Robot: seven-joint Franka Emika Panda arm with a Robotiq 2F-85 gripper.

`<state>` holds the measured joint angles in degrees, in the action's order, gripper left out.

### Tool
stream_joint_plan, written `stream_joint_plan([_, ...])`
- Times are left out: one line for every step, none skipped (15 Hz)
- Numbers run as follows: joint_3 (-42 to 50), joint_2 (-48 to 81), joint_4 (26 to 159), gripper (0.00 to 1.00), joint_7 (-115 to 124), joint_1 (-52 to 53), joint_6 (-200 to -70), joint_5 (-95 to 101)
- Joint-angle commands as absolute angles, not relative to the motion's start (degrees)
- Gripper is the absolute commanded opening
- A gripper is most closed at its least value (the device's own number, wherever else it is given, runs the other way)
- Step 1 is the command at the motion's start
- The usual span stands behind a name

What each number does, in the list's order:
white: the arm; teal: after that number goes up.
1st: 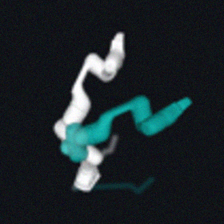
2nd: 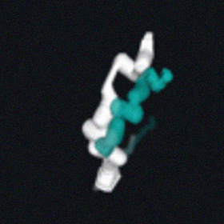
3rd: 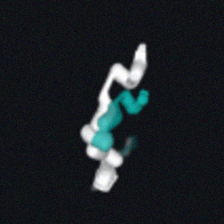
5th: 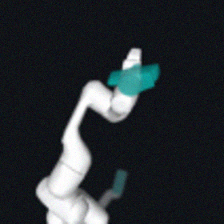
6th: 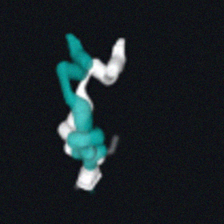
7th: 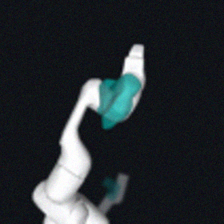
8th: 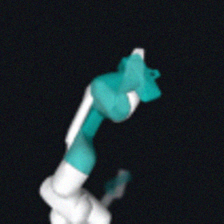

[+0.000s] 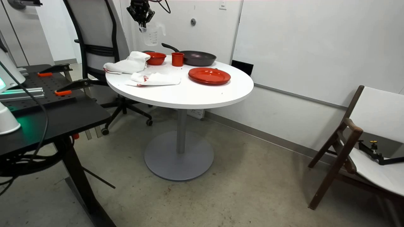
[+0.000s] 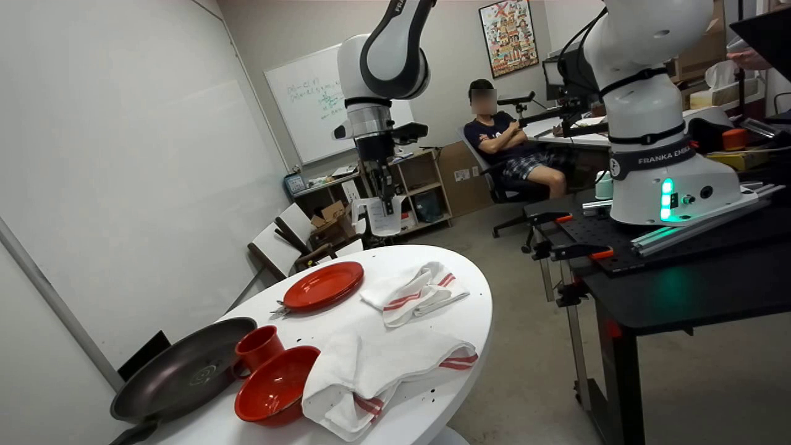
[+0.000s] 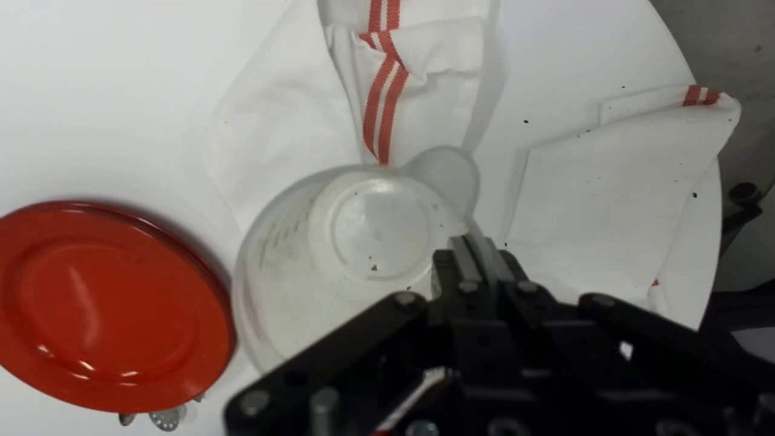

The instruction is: Move the jar to the right

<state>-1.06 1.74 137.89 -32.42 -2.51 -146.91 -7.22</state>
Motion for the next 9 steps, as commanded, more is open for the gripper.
stream_joint_plan([0.93,3.08,136.76,0.01,-32.18,-3.47,-145.45,-6.35])
stream_joint_plan([1.20,3.58,136.52,0.01,-32.13,-3.62,-145.32,-6.29])
stream_joint_plan([1.42,4.09,136.26,0.01,-32.25,-3.82,-145.24,-6.39])
stream_joint_plan([1.67,4.65,135.93,0.01,-32.22,-4.07,-145.23,-6.28])
stream_joint_plan([1.86,5.17,135.68,0.01,-32.21,-4.35,-145.29,-6.18])
stream_joint_plan([2.25,5.92,135.09,0.01,-32.43,-4.82,-144.98,-5.51])
stream_joint_plan([2.76,6.52,134.56,0.01,-32.58,-5.39,-144.99,-4.60])
stream_joint_plan([3.23,7.11,134.17,0.01,-32.95,-5.99,-145.24,-4.09])
stream_joint_plan([3.59,7.80,133.71,0.01,-33.61,-6.64,-145.64,-4.19])
